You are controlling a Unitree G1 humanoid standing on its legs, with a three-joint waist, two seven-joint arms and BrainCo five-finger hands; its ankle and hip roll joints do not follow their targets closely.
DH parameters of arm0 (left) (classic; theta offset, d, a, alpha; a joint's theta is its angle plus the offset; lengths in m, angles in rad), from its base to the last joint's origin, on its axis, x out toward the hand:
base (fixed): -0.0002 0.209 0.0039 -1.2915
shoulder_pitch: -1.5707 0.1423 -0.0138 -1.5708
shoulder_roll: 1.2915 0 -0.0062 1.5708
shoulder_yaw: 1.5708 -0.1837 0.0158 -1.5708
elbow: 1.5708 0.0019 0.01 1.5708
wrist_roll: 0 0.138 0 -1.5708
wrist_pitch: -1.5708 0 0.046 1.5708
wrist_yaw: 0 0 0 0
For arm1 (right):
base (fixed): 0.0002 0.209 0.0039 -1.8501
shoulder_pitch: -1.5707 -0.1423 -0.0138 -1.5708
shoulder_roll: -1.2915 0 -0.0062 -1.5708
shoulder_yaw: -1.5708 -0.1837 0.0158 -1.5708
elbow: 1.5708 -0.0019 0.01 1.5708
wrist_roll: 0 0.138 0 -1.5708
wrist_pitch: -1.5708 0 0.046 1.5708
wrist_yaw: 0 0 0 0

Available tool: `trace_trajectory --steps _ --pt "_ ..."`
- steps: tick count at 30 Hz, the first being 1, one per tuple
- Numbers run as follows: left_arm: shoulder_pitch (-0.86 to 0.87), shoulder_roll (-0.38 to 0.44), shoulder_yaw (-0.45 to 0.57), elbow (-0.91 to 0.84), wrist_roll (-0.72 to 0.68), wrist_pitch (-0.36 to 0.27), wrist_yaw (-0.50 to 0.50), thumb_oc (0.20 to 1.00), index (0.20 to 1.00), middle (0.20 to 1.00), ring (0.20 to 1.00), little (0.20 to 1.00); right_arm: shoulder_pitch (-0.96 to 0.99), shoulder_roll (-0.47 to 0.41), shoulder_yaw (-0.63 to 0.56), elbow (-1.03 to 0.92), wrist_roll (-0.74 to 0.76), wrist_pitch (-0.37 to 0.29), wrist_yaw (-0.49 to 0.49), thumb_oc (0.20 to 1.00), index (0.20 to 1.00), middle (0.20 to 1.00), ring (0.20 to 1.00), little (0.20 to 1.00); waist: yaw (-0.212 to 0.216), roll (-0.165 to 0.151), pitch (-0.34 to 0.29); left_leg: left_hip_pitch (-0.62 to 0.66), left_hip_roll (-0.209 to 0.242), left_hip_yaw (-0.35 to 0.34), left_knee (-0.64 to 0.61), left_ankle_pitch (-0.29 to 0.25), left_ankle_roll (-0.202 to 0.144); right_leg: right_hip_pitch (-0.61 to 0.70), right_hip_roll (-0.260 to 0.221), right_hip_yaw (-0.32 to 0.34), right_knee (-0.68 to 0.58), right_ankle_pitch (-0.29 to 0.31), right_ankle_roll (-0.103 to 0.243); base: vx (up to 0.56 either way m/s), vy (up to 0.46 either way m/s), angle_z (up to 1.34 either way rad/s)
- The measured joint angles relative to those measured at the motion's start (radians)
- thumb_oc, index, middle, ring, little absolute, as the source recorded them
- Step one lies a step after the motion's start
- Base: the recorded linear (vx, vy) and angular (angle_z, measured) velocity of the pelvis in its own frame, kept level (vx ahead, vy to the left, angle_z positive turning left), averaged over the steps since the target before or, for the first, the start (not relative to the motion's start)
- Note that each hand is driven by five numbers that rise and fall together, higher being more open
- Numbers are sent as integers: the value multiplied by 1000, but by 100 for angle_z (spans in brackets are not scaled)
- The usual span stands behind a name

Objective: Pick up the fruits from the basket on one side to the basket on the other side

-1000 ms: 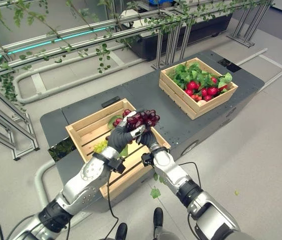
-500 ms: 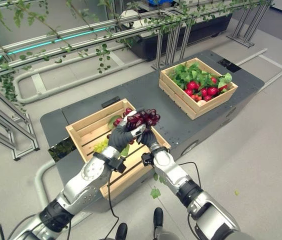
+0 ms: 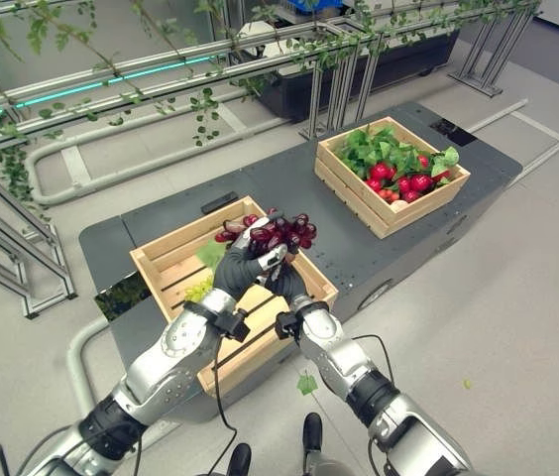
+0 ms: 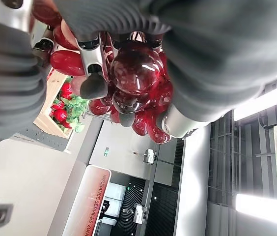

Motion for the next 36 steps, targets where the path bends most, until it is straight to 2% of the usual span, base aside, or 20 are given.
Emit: trace_trajectory --steps 3,31,36 --pt "0 -3 25 0 0 -1 5 200 200 200 200 200 23 -4 -1 -21 -1 -4 1 1000 1000 1000 1000 1000 -1 0 0 0 1 1 -4 0 0 -2 1 1 0 0 0 0 0 0" --pt "4 -12 23 0 1 -9 22 200 200 200 200 200 36 6 0 -31 -3 -11 -1 1000 1000 1000 1000 1000 0 1 0 -7 4 1 -8 1 1 -11 2 1 0 -1 1 0 0 0" --pt "36 -13 38 -1 1 -21 19 200 200 200 200 200 40 -24 0 -49 -33 -11 0 1000 1000 1000 1000 1000 0 1 1 -7 4 2 -9 1 1 -12 2 1 0 -1 1 0 0 0"
